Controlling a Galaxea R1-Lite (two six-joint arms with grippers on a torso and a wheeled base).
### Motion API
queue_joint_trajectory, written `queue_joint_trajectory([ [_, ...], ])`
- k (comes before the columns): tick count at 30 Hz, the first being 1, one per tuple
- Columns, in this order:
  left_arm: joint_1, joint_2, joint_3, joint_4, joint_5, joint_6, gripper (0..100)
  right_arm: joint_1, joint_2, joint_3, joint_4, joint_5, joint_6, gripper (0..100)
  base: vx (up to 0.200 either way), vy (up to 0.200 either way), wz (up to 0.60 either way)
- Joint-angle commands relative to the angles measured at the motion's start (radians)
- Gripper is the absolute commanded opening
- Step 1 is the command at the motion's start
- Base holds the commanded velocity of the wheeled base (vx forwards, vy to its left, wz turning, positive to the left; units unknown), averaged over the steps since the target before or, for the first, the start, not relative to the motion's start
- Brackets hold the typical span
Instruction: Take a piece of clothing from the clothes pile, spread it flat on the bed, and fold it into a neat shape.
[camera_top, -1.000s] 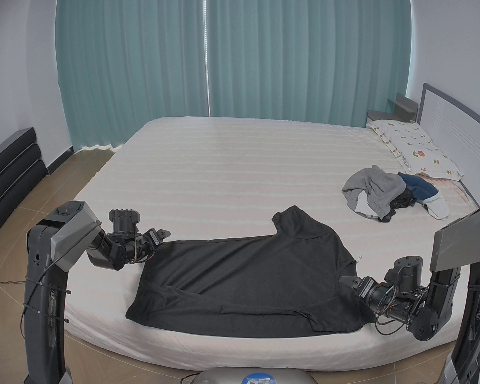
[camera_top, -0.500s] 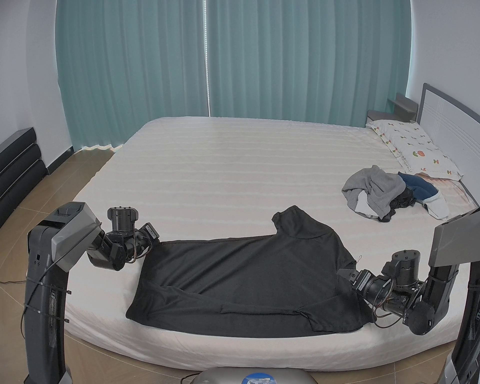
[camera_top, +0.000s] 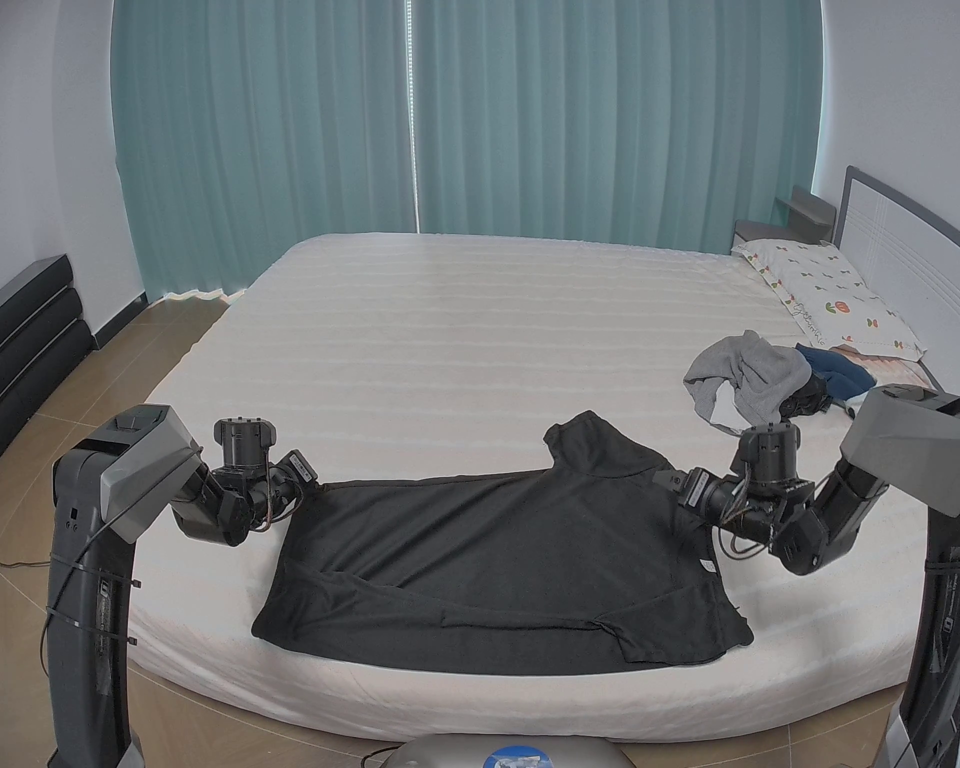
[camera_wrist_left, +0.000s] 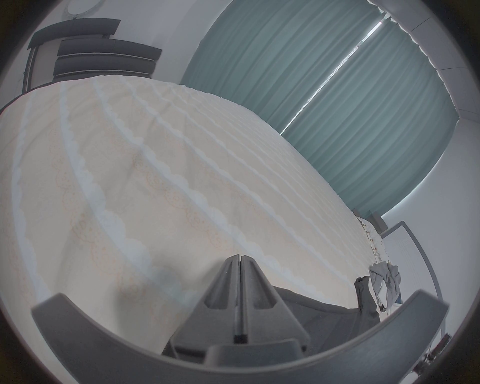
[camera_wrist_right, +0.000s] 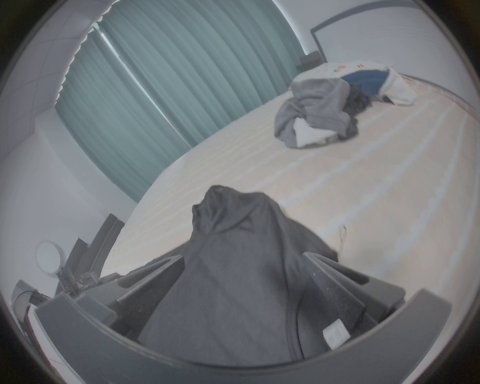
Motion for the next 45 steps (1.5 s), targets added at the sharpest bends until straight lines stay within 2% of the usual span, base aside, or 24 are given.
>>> queue_joint_trajectory([
  [1,0.0,-0.016,0.041,-0.008,0.001,-0.003,0,-0.036,0.189,-0.324,0.207,0.005,-0.092,100,0.0,0.0,0.0],
  [6,0.0,-0.022,0.078,-0.05,0.0,-0.004,0,-0.037,0.273,-0.506,0.341,0.011,-0.117,100,0.0,0.0,0.0],
  [12,-0.003,-0.024,0.087,-0.053,0.0,-0.004,0,-0.037,0.362,-0.701,0.414,0.015,-0.113,100,0.0,0.0,0.0],
  [29,-0.003,-0.024,0.085,-0.053,0.0,-0.004,0,-0.042,0.433,-0.853,0.45,0.002,-0.089,100,0.0,0.0,0.0],
  [30,-0.003,-0.024,0.084,-0.053,0.0,-0.004,0,-0.043,0.433,-0.853,0.45,0.002,-0.087,0,0.0,0.0,0.0],
  [42,-0.002,-0.025,0.081,-0.053,0.0,-0.004,0,-0.059,0.427,-0.845,0.445,0.002,-0.072,0,0.0,0.0,0.0],
  [45,-0.002,-0.041,0.087,-0.051,-0.002,-0.004,0,-0.063,0.413,-0.839,0.444,0.0,-0.035,0,0.0,0.0,0.0],
])
